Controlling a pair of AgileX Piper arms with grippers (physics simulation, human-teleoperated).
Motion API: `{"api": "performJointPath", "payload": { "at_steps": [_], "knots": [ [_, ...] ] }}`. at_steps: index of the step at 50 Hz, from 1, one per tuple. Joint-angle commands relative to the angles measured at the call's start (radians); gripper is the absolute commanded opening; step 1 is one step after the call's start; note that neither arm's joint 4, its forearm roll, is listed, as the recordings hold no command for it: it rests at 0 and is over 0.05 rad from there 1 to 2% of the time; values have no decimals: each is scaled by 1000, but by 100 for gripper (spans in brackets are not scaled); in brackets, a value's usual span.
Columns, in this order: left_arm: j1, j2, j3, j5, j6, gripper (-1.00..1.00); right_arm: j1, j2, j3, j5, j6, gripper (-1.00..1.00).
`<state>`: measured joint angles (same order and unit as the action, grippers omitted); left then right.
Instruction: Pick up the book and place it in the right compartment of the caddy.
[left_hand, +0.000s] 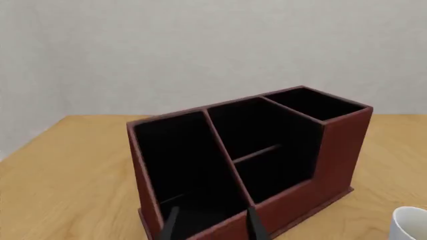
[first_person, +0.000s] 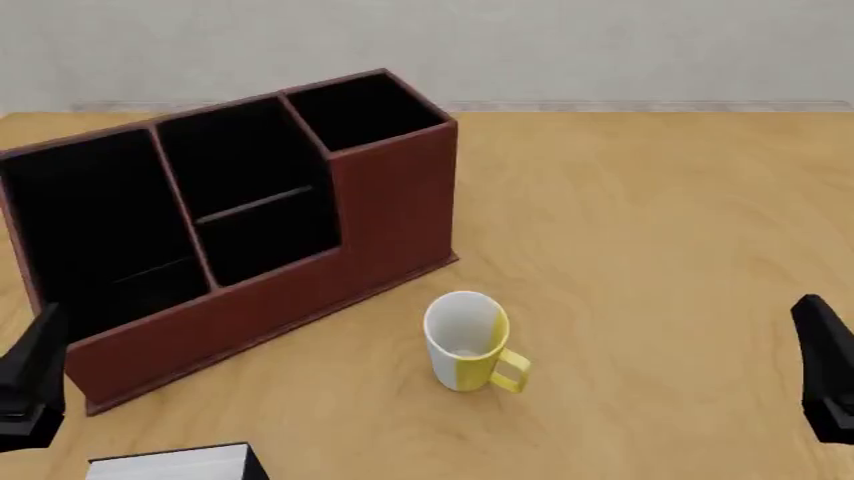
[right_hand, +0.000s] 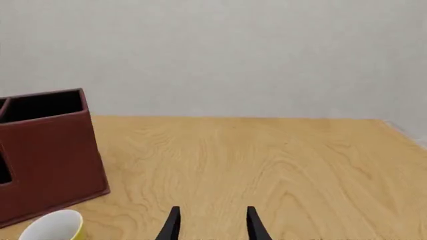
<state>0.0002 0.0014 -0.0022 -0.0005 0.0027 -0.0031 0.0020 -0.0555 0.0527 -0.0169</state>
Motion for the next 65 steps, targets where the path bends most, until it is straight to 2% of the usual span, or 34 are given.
{"api": "performJointPath", "payload": {
  "at_steps": [1,9,14,21,22,23,27,28,34,35,37,41,46,50,54,56,61,65],
  "knots": [
    [0,10,-8,-2,6,100,7,11,53,-60,14,100],
    [7,42,-12,-29,-8,100,58,12,36,-50,-1,100],
    [0,57,-13,-43,-5,100,125,14,-18,-3,-39,100],
    [-4,60,-2,-53,-3,100,270,27,-105,86,-104,100],
    [-9,51,-2,-44,-2,100,316,50,-117,93,-139,100],
    [-9,50,-2,-43,-2,100,316,51,-117,93,-139,100],
    [-10,39,-3,-33,-2,100,398,126,-142,88,-152,100],
    [-10,33,-3,-26,-4,100,447,166,-152,84,-176,100],
    [-9,13,-2,-7,-4,100,545,271,-182,65,-185,100],
    [-9,12,-2,-5,6,100,576,299,-185,55,-202,100],
    [-17,17,0,-2,-4,100,585,310,-202,62,-179,100],
    [-22,15,0,0,0,100,613,339,-214,66,-183,100],
    [-25,16,-2,-6,-2,100,700,418,-228,52,-182,100],
    [-20,6,0,4,-2,100,791,487,-232,11,-237,100],
    [-14,2,-3,9,-2,100,875,604,-224,-52,-243,100],
    [-13,2,-4,10,-1,100,883,619,-223,-63,-251,100],
    [-4,0,-11,15,-1,100,977,725,-252,-97,-232,100],
    [-1,0,-12,15,-5,100,1008,805,-264,-127,-261,100]
  ]
}}
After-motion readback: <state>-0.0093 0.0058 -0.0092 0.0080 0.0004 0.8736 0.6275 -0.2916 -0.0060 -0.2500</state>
